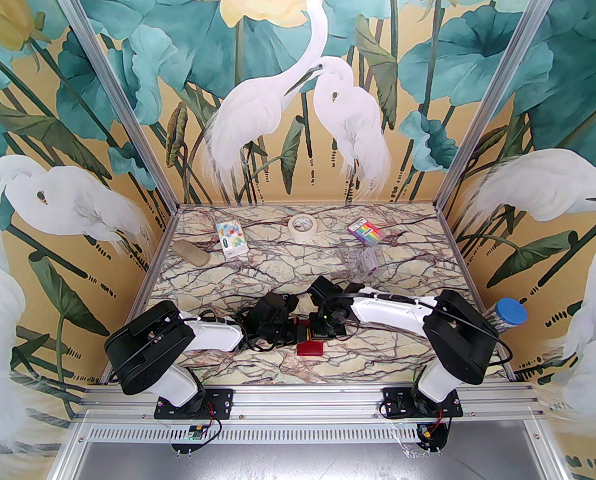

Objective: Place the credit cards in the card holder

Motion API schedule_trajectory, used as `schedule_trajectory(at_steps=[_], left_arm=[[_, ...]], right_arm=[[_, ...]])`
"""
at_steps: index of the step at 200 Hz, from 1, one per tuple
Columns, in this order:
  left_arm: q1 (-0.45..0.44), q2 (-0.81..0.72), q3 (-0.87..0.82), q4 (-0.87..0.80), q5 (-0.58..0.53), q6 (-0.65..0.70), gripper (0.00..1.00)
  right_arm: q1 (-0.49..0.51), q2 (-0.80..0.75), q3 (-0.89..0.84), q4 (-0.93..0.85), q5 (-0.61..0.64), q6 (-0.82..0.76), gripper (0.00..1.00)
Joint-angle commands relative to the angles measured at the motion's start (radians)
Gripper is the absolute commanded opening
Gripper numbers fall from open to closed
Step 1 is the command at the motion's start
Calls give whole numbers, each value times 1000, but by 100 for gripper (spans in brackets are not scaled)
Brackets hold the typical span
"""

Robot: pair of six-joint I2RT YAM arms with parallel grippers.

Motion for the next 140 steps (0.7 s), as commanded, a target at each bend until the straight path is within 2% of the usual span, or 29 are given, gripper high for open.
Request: schedule_trajectory(at_steps=[1, 57, 91, 122, 140], left_arm=[[-5, 40, -9, -45, -48, 3, 0], [-6, -8, -6, -58, -42, -1, 0], [-6, -68, 20, -109, -33, 11, 0], [-6, -153, 30, -183, -49, 29, 6], [-6, -200, 35, -253, -67, 47, 15]], right_arm=[[10, 40, 9, 32, 25, 1, 0], [9, -81, -8, -3, 66, 0, 0], [9, -82, -30, 7, 63, 4, 0], [7, -74, -41, 30, 62, 13, 0], [7, -63, -38, 37, 57, 13, 0]])
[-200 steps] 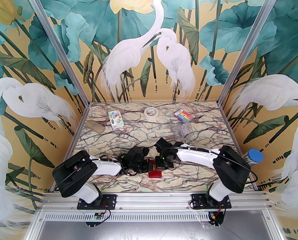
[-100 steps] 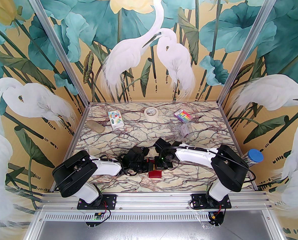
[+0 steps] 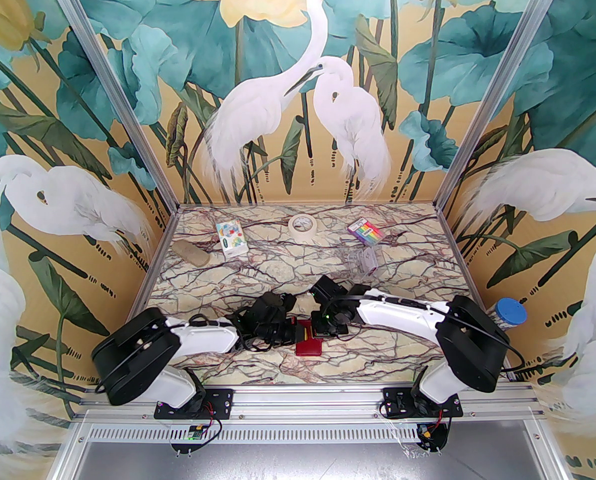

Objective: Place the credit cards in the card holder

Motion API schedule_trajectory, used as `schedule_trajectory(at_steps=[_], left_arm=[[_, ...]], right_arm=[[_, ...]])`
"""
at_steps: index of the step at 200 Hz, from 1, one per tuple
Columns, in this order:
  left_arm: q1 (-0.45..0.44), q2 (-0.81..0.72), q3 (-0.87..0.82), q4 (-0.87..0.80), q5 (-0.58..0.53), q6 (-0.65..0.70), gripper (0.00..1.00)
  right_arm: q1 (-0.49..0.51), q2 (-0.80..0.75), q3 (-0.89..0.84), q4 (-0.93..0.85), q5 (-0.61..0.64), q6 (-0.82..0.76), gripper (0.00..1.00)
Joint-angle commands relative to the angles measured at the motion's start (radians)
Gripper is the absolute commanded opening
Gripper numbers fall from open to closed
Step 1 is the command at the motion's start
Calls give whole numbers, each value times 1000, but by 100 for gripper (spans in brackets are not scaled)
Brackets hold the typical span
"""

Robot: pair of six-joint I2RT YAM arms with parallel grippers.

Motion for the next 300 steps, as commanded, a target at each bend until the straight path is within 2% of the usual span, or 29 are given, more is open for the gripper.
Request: schedule_trajectory(at_steps=[1, 44, 82, 128, 225, 300], left_arm=[[-6, -66, 29, -120, -41, 39, 15], [-5, -90, 54, -286, -99, 88, 25], [-6, -31, 52, -269, -99, 87, 28], [-6, 31, 53, -198, -82, 73, 26], [-6, 69, 48, -148, -70, 55, 15], [-5, 78, 41, -134, -64, 51, 13]], right_arm=[[4, 12, -8, 28, 6, 12, 0], [4, 20, -9, 39, -1, 10, 0], [4, 31, -9, 45, -15, 6, 0], [4, 50, -2, 44, -31, -2, 0], [5, 70, 9, 28, -49, -19, 0], [7, 94, 26, 14, -56, -28, 0]])
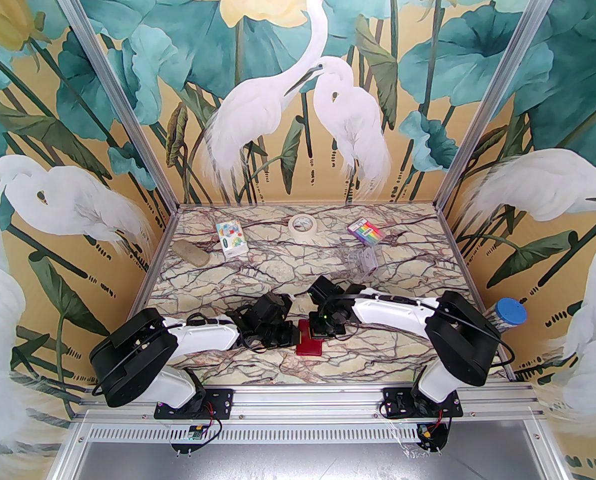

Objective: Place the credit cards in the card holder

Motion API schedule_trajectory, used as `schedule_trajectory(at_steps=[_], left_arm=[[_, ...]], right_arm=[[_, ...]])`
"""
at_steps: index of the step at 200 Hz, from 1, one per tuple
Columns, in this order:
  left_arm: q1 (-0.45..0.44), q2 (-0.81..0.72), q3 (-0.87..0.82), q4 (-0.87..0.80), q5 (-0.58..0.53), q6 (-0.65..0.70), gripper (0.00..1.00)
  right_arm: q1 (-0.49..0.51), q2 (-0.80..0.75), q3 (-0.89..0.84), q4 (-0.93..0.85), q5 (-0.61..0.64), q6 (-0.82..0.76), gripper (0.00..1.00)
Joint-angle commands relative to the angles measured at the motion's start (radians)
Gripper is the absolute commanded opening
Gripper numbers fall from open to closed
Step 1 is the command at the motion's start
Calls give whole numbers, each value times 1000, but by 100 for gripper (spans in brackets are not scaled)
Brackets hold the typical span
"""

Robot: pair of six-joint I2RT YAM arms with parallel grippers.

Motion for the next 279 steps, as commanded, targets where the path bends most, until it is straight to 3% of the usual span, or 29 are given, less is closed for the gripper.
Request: schedule_trajectory(at_steps=[1, 279], left_arm=[[-6, 34, 3, 43, 4, -11, 13], [-7, 55, -4, 77, 12, -19, 11]], right_arm=[[8, 38, 14, -14, -23, -19, 0], [26, 160, 48, -98, 20, -10, 0]])
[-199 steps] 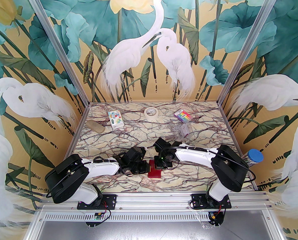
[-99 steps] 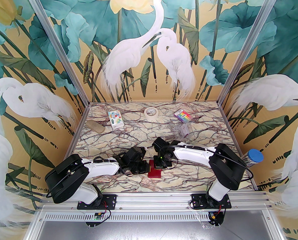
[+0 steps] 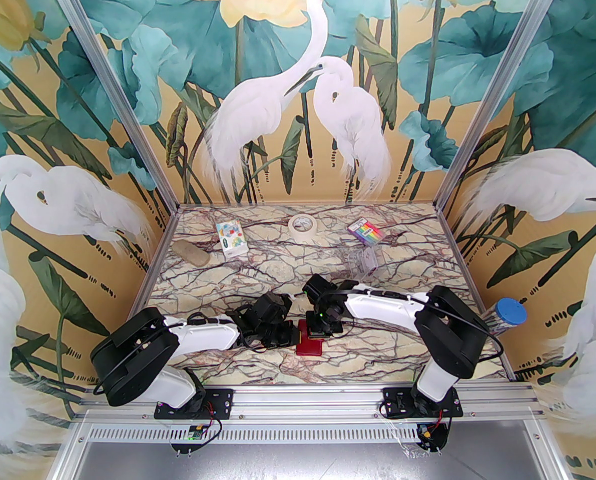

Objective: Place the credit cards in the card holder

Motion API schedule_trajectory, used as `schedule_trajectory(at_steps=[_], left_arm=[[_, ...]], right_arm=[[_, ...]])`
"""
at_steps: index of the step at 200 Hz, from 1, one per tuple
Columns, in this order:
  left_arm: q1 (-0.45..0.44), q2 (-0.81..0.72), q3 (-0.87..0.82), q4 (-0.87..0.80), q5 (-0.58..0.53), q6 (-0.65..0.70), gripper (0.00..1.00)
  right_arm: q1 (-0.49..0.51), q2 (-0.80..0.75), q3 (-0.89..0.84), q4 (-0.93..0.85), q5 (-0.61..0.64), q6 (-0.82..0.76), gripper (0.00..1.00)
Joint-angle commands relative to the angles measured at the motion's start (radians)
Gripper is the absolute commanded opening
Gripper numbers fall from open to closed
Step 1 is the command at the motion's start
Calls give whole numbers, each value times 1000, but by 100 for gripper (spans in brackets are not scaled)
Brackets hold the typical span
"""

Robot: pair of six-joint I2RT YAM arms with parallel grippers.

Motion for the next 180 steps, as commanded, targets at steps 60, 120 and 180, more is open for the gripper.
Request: schedule_trajectory(at_steps=[60, 120, 180], left_arm=[[-14, 53, -5, 75, -4, -10, 11], [-13, 53, -7, 77, -3, -10, 10], [-13, 47, -7, 73, -4, -10, 10]], right_arm=[[23, 123, -18, -79, 72, 2, 0], [32, 164, 0, -113, 126, 6, 0], [35, -5, -5, -83, 147, -24, 0]])
